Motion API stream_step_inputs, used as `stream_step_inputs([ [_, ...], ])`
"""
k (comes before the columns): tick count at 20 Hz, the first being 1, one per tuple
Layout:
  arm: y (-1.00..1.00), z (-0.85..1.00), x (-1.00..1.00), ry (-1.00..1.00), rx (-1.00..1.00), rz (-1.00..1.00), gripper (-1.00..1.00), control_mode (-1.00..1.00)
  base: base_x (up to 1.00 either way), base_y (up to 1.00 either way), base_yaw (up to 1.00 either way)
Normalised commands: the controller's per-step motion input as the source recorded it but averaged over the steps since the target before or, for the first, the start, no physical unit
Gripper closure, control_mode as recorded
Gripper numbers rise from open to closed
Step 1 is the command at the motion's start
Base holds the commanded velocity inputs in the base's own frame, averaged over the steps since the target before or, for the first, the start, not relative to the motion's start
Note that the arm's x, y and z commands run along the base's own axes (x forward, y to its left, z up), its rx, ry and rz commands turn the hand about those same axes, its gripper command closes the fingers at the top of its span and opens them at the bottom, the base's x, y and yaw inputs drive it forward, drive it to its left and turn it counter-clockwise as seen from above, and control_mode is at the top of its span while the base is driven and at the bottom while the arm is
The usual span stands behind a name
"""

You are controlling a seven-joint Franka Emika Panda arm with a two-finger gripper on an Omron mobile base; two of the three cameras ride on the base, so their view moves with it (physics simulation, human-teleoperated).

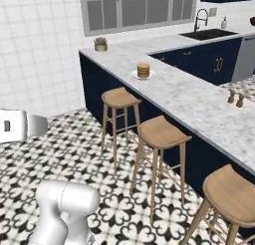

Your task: Take the strawberry from the fridge and place it on top of the pancake, located on the dining counter.

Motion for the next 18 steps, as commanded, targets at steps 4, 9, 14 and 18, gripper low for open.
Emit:
stream_step_inputs([
  [4,0.00,0.00,0.00,0.00,0.00,0.00,1.00,1.00,1.00,1.00,-0.36],
  [9,0.00,0.00,0.00,0.00,0.00,0.00,1.00,1.00,1.00,1.00,-0.35],
  [14,0.00,0.00,0.00,0.00,0.00,0.00,1.00,1.00,1.00,0.74,-0.27],
  [18,0.00,0.00,0.00,0.00,0.00,0.00,1.00,1.00,1.00,0.24,-0.14],
])
